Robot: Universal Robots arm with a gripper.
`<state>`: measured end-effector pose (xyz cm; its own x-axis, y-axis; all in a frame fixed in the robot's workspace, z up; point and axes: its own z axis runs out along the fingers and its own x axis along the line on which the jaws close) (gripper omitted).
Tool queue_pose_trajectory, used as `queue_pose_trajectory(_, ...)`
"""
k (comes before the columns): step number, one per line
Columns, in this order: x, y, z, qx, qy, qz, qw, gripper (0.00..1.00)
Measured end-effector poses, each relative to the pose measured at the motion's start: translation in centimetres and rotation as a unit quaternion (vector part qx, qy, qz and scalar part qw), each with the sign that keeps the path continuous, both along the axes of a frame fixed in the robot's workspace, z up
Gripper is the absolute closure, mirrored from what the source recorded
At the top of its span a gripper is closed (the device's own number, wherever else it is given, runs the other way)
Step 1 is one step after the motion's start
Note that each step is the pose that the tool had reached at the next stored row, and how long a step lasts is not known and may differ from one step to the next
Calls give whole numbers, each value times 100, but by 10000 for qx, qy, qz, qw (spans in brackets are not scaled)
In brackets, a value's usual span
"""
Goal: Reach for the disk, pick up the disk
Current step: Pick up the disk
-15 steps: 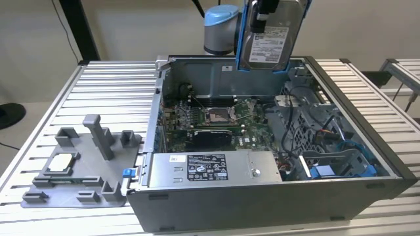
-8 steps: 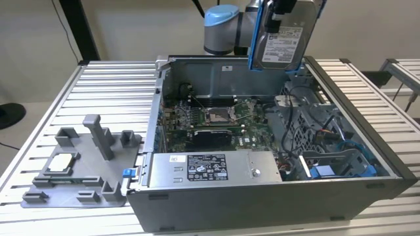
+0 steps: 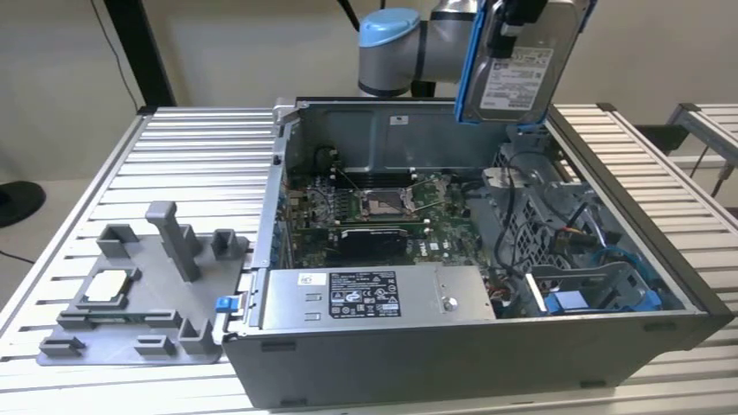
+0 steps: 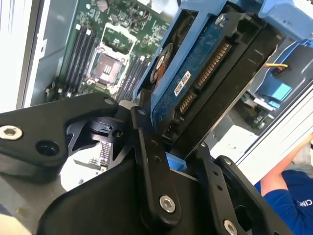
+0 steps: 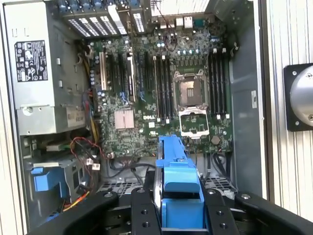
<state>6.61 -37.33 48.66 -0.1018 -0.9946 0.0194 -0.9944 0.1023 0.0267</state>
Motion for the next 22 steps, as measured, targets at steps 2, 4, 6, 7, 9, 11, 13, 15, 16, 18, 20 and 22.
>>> queue_pose_trajectory(2,59,0,0,0,0,1,10000,100)
queue_pose_trajectory(4,118,0,0,0,0,2,10000,100)
queue_pose_trajectory(6,177,0,0,0,0,3,10000,100)
queue_pose_trajectory(7,206,0,0,0,0,3,10000,100)
queue_pose_trajectory(9,255,0,0,-1,0,5,10000,100)
queue_pose_trajectory(11,289,0,0,0,0,5,10000,100)
queue_pose_trajectory(13,300,1,0,0,0,6,10000,100)
queue_pose_trajectory(15,300,0,0,0,0,5,10000,100)
queue_pose_trajectory(16,301,0,0,0,0,5,10000,100)
queue_pose_trajectory(18,302,0,0,0,0,5,10000,100)
queue_pose_trajectory(20,302,-3,0,0,0,5,10000,100)
queue_pose_trajectory(22,302,-17,1,-1,0,5,10000,100)
